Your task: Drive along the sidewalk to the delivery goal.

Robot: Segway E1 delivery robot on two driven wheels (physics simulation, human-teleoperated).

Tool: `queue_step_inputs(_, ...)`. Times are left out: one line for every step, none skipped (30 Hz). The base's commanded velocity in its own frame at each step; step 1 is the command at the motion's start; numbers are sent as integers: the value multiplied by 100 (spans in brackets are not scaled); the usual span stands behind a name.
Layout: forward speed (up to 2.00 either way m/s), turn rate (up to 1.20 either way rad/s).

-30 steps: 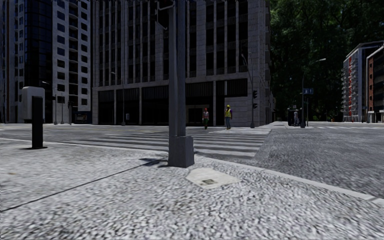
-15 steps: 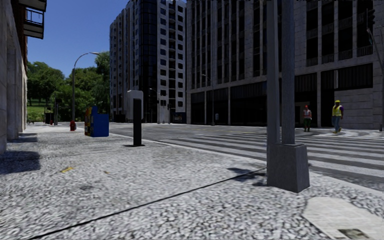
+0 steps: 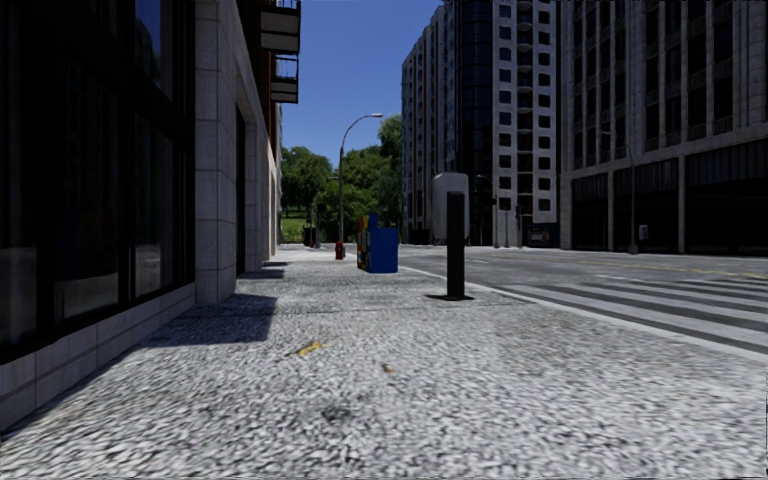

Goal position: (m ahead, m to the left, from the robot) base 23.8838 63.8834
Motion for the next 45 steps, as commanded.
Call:
queue_step_inputs(186,0)
queue_step_inputs(186,0)
queue_step_inputs(186,0)
queue_step_inputs(187,0)
queue_step_inputs(187,0)
queue_step_inputs(188,0)
queue_step_inputs(188,0)
queue_step_inputs(188,0)
queue_step_inputs(188,0)
queue_step_inputs(188,0)
queue_step_inputs(188,0)
queue_step_inputs(190,0)
queue_step_inputs(191,34)
queue_step_inputs(191,56)
queue_step_inputs(191,56)
queue_step_inputs(191,89)
queue_step_inputs(192,120)
queue_step_inputs(192,120)
queue_step_inputs(192,120)
queue_step_inputs(192,120)
queue_step_inputs(192,120)
queue_step_inputs(192,120)
queue_step_inputs(192,120)
queue_step_inputs(192,120)
queue_step_inputs(193,43)
queue_step_inputs(193,5)
queue_step_inputs(193,1)
queue_step_inputs(193,0)
queue_step_inputs(193,0)
queue_step_inputs(193,0)
queue_step_inputs(193,0)
queue_step_inputs(193,0)
queue_step_inputs(193,0)
queue_step_inputs(193,0)
queue_step_inputs(193,0)
queue_step_inputs(193,0)
queue_step_inputs(193,0)
queue_step_inputs(193,0)
queue_step_inputs(193,0)
queue_step_inputs(193,0)
queue_step_inputs(193,0)
queue_step_inputs(193,-56)
queue_step_inputs(193,-56)
queue_step_inputs(194,-102)
queue_step_inputs(194,-111)
